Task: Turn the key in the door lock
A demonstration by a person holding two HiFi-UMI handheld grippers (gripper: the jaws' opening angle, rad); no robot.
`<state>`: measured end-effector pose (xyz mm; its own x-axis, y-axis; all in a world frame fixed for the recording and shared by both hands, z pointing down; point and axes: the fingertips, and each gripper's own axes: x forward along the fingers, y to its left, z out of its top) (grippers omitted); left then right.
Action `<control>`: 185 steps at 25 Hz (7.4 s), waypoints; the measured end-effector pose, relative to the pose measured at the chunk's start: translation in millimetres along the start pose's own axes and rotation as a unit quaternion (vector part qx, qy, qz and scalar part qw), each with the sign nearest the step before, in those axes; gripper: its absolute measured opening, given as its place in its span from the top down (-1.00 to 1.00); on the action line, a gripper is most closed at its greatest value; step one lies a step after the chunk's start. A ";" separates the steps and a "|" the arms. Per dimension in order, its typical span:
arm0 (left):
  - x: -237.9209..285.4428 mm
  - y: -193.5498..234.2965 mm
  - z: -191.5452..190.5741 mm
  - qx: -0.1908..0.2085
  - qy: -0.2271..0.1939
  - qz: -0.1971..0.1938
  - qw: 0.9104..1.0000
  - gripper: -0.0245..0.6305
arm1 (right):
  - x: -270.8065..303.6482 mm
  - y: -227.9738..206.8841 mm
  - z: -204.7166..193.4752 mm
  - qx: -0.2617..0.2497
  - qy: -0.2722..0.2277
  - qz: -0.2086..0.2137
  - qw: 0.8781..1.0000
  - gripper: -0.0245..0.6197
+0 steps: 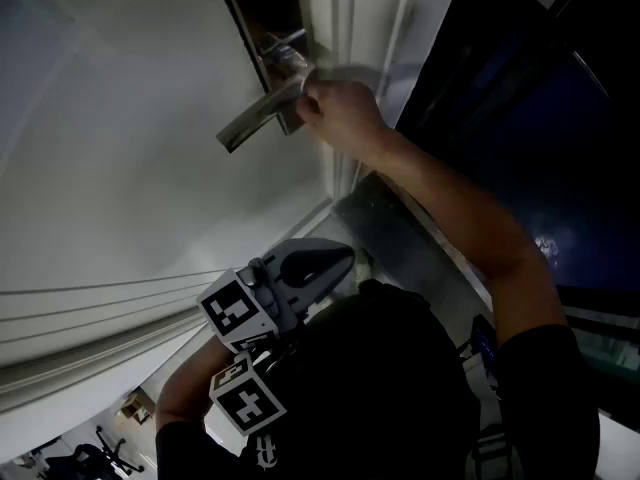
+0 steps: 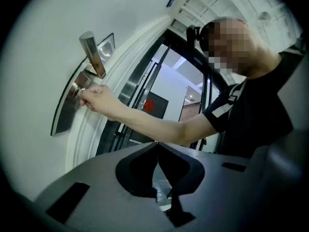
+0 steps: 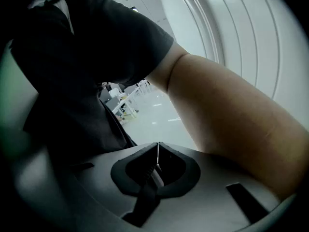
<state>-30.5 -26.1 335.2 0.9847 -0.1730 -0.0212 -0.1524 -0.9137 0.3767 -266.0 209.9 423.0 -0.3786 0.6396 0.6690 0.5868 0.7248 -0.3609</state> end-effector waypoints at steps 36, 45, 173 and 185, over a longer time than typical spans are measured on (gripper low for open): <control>-4.1 2.9 -4.6 0.008 0.017 0.020 1.000 0.91 | 1.2 4.6 5.2 -0.014 -0.010 0.006 1.000 0.87; 1.1 5.8 -1.9 0.014 0.022 0.020 0.999 0.91 | -5.4 3.5 2.9 -0.017 -0.012 0.003 1.000 0.87; 40.4 43.0 21.3 0.043 0.028 0.074 0.996 0.91 | -52.7 16.6 -33.6 -0.075 -0.009 0.023 0.997 0.87; 39.3 43.5 21.5 0.042 0.029 0.074 0.996 0.91 | -52.8 15.8 -32.3 -0.080 -0.011 0.021 0.997 0.87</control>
<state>-0.2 -80.6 330.8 0.9536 -0.2890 0.0840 -0.3009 -0.9074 0.2933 -213.6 179.4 402.9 -0.3660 0.6749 0.6408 0.7079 0.6488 -0.2791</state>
